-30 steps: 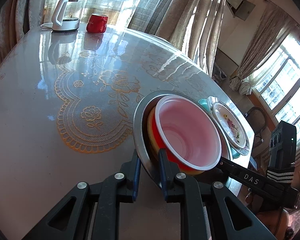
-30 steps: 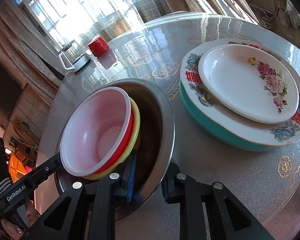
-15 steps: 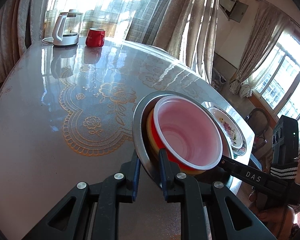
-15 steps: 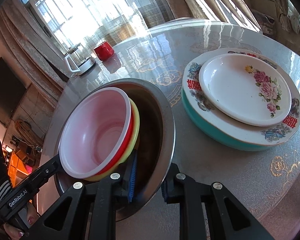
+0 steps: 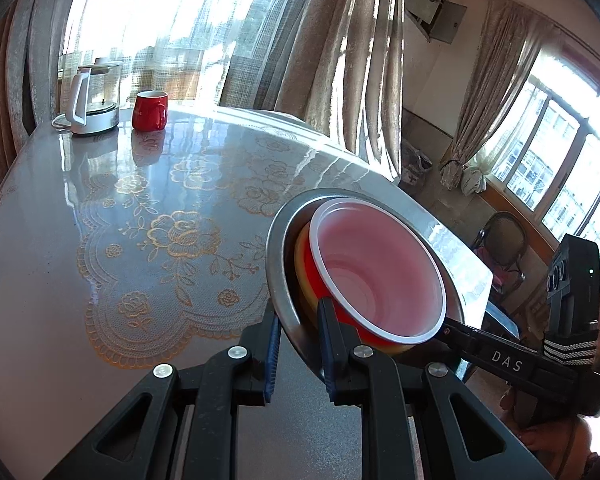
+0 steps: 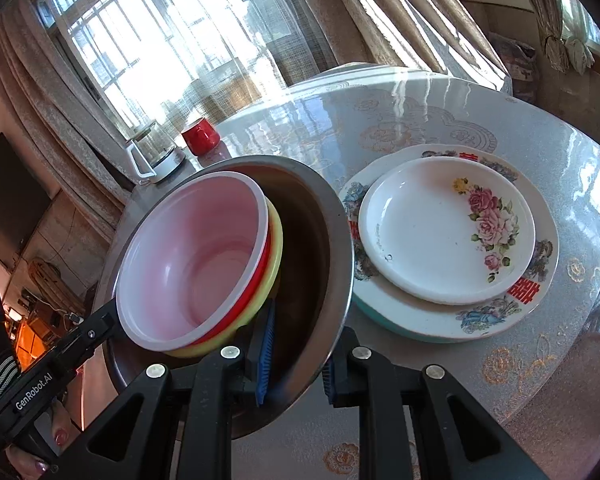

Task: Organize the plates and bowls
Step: 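Lift the nested bowls with the right tool onto the plate stack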

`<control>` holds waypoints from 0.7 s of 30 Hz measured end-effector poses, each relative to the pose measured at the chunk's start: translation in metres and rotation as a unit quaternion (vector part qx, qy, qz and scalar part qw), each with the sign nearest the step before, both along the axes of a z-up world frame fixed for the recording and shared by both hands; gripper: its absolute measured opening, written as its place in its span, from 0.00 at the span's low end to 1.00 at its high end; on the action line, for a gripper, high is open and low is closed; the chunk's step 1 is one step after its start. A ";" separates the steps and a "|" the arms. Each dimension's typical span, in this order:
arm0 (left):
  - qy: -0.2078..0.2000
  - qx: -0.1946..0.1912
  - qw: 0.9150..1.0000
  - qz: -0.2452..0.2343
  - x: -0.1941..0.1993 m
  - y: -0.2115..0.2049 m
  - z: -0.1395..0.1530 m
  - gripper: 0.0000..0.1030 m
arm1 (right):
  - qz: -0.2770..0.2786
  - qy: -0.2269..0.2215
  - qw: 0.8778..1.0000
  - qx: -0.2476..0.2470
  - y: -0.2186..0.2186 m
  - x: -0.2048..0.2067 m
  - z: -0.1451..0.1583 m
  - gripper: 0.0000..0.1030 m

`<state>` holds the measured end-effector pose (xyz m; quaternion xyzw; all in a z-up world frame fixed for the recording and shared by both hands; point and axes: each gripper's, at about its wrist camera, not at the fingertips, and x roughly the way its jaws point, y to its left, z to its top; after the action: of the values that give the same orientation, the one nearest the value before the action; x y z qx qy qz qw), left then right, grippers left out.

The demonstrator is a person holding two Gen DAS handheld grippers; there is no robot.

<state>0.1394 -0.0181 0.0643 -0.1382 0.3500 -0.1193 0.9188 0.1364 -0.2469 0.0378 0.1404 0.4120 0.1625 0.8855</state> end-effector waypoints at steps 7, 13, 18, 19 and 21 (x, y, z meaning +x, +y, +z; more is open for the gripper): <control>-0.005 0.003 1.000 -0.022 0.025 -0.033 0.007 0.18 | -0.031 -0.009 0.999 -0.006 -0.032 0.008 0.010 0.19; 0.000 -0.001 0.999 -0.036 0.048 -0.062 0.007 0.18 | -0.052 -0.011 0.998 -0.014 -0.062 0.019 0.014 0.19; 0.012 0.002 0.999 -0.042 0.067 -0.087 0.000 0.19 | -0.066 -0.010 0.997 -0.034 -0.083 0.031 0.013 0.19; 0.013 0.003 0.999 -0.043 0.069 -0.092 -0.002 0.19 | -0.069 -0.008 0.997 -0.035 -0.088 0.033 0.012 0.19; 0.017 0.006 0.999 -0.047 0.074 -0.101 -0.005 0.19 | -0.074 -0.006 0.996 -0.038 -0.095 0.038 0.009 0.19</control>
<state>0.2138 -0.1195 0.0598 -0.1178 0.3720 -0.1573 0.9072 0.1740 -0.3418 0.0469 0.1358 0.4007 0.0813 0.9024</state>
